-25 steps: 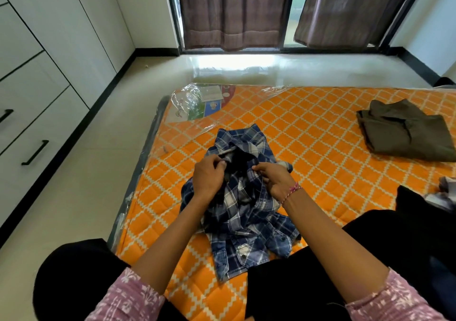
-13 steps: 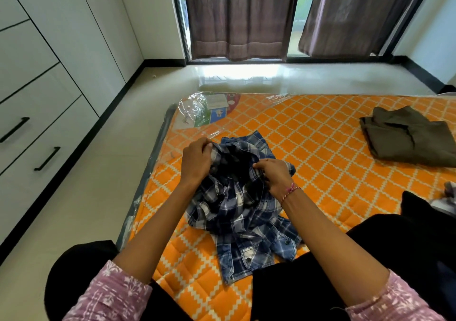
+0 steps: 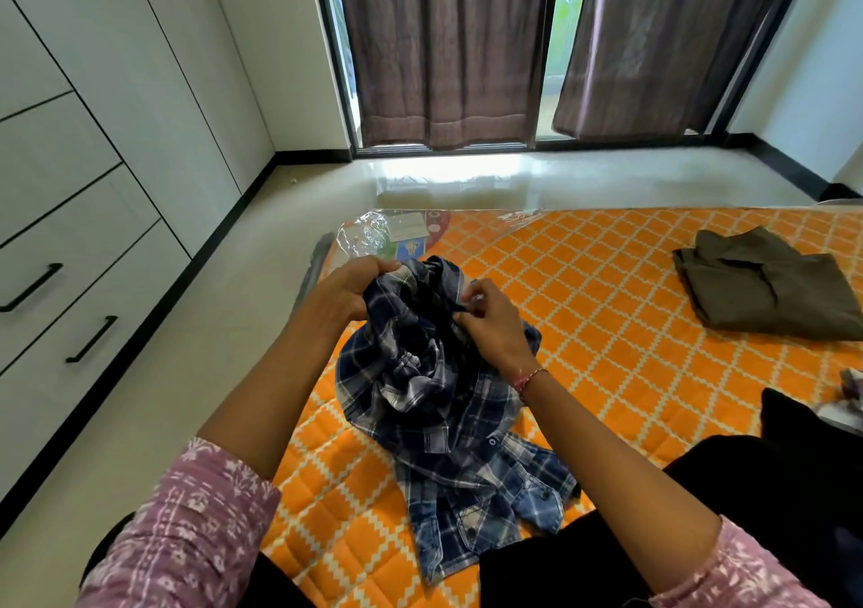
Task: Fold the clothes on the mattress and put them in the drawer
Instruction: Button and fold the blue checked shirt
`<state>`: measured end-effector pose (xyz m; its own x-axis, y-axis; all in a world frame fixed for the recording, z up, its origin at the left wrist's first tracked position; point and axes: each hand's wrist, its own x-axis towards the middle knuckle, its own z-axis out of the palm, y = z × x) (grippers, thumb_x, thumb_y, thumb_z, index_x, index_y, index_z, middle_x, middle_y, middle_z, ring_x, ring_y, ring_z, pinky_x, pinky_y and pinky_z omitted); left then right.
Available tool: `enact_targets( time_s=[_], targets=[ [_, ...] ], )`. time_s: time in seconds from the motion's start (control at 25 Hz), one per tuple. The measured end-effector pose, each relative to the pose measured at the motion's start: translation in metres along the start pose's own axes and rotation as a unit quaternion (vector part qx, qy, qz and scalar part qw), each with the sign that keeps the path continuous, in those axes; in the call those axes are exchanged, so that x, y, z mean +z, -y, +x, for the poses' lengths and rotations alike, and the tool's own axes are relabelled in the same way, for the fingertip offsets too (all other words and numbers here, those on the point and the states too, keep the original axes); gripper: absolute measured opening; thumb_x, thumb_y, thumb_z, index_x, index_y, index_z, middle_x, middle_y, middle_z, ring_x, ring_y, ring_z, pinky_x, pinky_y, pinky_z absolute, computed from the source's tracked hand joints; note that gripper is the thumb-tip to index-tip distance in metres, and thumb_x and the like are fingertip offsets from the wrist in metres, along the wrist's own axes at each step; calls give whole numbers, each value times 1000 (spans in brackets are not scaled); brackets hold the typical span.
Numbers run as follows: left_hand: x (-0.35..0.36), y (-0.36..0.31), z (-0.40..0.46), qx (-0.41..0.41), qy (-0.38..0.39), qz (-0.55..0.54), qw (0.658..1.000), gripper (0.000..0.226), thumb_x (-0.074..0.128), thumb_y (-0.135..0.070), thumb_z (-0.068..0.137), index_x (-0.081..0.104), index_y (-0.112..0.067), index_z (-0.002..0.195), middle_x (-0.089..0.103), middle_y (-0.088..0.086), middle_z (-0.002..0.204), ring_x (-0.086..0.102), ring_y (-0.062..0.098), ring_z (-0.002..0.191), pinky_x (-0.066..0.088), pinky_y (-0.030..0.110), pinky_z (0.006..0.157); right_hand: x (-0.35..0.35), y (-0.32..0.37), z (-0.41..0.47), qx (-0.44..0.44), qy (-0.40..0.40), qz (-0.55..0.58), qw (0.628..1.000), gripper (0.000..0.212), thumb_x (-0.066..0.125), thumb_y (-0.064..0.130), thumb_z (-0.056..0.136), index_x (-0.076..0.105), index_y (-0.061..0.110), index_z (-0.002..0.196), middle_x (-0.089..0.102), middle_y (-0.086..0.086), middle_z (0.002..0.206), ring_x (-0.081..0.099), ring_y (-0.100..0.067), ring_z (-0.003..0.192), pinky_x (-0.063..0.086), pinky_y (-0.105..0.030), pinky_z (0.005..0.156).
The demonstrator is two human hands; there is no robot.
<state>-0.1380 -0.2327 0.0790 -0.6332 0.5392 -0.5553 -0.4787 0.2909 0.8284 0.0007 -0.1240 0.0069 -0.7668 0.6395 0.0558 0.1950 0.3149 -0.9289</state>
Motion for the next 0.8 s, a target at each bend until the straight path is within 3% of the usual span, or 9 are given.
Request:
enact_targets(
  time_s=[0.16, 0.28, 0.36, 0.44, 0.48, 0.64, 0.72, 0.76, 0.8],
  targets=[
    [-7, 18, 11, 52, 64, 91, 992, 16, 49, -8, 96, 61, -9, 85, 61, 11, 76, 56, 24, 68, 48, 35, 68, 16, 7, -1, -71, 137, -81, 985, 57, 61, 5, 88, 37, 19, 138, 64, -11, 82, 58, -21, 68, 46, -31, 65],
    [-7, 28, 13, 203, 31, 214, 955, 6, 68, -12, 85, 64, -10, 82, 62, 6, 69, 55, 18, 65, 47, 28, 64, 22, 15, 14, -65, 91, -39, 993, 22, 61, 2, 87, 66, 3, 108, 63, -9, 86, 57, -20, 80, 43, -27, 71],
    [-11, 39, 16, 311, -74, 432, 844, 19, 73, -21, 79, 62, -14, 93, 60, 1, 73, 55, 16, 66, 44, 27, 61, 21, 19, 24, -52, 74, -31, 995, 13, 59, 0, 85, 71, 3, 91, 63, -9, 84, 56, -18, 81, 43, -24, 68],
    [-19, 58, 16, 280, -167, 621, 713, 19, 63, -22, 83, 60, -15, 101, 63, 5, 91, 60, 26, 83, 45, 33, 66, 17, 20, 33, -34, 60, -38, 997, 15, 59, -1, 86, 72, 3, 90, 67, -12, 86, 57, -17, 82, 44, -23, 69],
    [-25, 66, 16, 243, -204, 647, 693, 17, 58, -17, 84, 60, -12, 100, 62, 10, 101, 61, 31, 92, 44, 36, 68, 14, 19, 36, -33, 56, -58, 996, 15, 59, 1, 87, 73, 2, 93, 68, -12, 90, 58, -17, 83, 42, -22, 69],
    [-47, 66, 14, 230, -366, 536, 725, 20, 53, -1, 83, 60, -5, 100, 54, 17, 109, 57, 39, 95, 41, 39, 66, 8, 11, 40, -47, 8, -166, 985, 19, 57, 1, 88, 74, -1, 95, 71, -16, 103, 63, -28, 92, 43, -24, 75],
    [-48, 62, 15, 233, -398, 490, 739, 25, 53, 3, 85, 63, -5, 106, 58, 19, 111, 58, 38, 96, 46, 41, 71, 6, 8, 39, -37, -30, -173, 984, 22, 53, -2, 88, 72, -2, 99, 71, -18, 103, 64, -32, 90, 45, -26, 76],
    [-48, 62, 18, 220, -392, 435, 781, 24, 53, 5, 86, 66, -4, 104, 62, 20, 108, 60, 36, 92, 46, 39, 70, 5, 8, 39, -32, -46, -173, 983, 24, 52, -3, 88, 72, -2, 101, 71, -19, 102, 64, -33, 88, 45, -25, 75],
    [-46, 61, 19, 197, -360, 324, 852, 22, 52, 7, 86, 68, -1, 99, 65, 22, 102, 62, 33, 84, 47, 35, 67, 5, 7, 39, -28, -60, -173, 983, 26, 50, -4, 88, 71, -2, 103, 71, -20, 102, 64, -33, 86, 46, -26, 73]
  ],
)
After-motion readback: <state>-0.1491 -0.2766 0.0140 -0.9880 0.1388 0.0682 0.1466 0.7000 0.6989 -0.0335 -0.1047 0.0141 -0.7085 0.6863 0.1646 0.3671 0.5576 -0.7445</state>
